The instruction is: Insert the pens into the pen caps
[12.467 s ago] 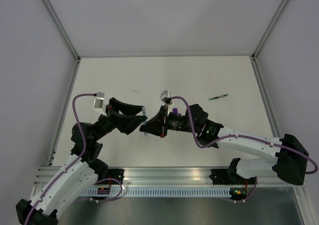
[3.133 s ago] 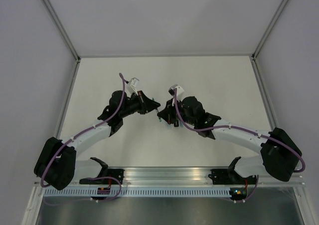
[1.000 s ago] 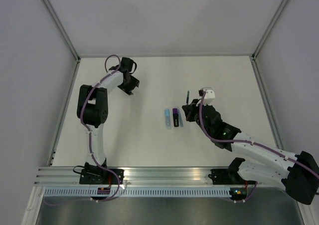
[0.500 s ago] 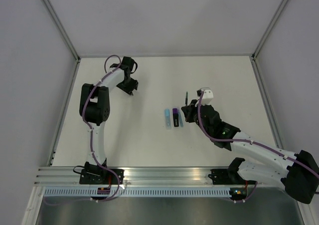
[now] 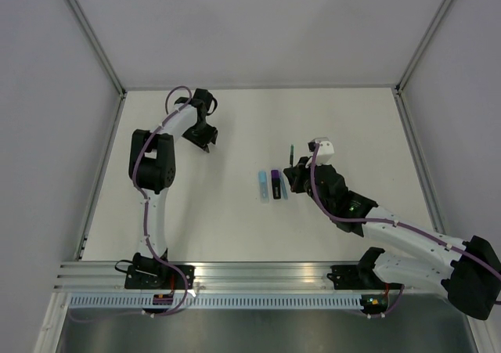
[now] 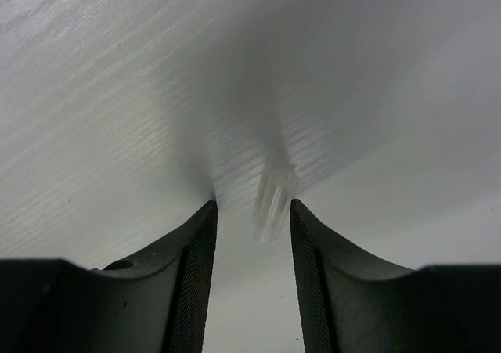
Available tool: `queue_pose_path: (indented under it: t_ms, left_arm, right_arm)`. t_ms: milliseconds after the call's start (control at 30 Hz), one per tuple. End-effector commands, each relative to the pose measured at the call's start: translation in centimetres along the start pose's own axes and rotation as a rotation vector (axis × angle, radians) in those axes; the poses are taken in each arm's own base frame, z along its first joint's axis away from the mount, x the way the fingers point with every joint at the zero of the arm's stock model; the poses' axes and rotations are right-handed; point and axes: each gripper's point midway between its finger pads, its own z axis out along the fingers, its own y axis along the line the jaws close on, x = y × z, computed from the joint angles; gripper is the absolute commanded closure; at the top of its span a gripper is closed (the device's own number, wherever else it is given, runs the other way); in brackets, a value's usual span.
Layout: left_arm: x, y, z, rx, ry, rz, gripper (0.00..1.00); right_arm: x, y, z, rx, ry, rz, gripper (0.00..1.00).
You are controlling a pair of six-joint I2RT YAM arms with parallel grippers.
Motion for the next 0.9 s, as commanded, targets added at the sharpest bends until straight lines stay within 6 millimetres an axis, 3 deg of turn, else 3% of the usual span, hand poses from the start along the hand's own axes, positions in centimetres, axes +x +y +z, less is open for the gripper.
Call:
queue_pose_path:
  t_ms: [0, 133, 433, 600, 800, 867]
  left_arm:
    - [0.1, 0.2, -0.3, -0.027, 0.006, -0.001, 0.53]
    - [0.1, 1.0, -0.4, -0.062, -0.003, -0.001, 0.55]
    - [1.7, 2.9, 0.4, -0.104, 0.034, 0.016, 0.74]
    - [2.1, 3.8, 1.0, -0.109, 0.036, 0.029, 0.96]
    - [2.4, 4.4, 0.1, -0.072, 0.040, 0.064, 0.98]
    - [2.2, 4.0, -1.6, -0.013, 0.028, 0.086, 0.98]
  right_arm:
    - [-2.6, 1.3, -0.4, -0.036, -0.058, 0.026, 1.00]
    - [-2.7, 1.5, -0.5, -0.045, -0.058, 0.025, 1.00]
    - [-2.9, 1.6, -0.8, -0.055, -0.064, 0.032, 1.00]
    - [-3.0, 1.6, -1.0, -0.059, -0.067, 0.035, 1.00]
    - [-2.9, 2.0, -1.0, -0.080, -0.062, 0.030, 1.00]
    - [-2.6, 2.8, -0.9, -0.125, -0.043, 0.003, 1.00]
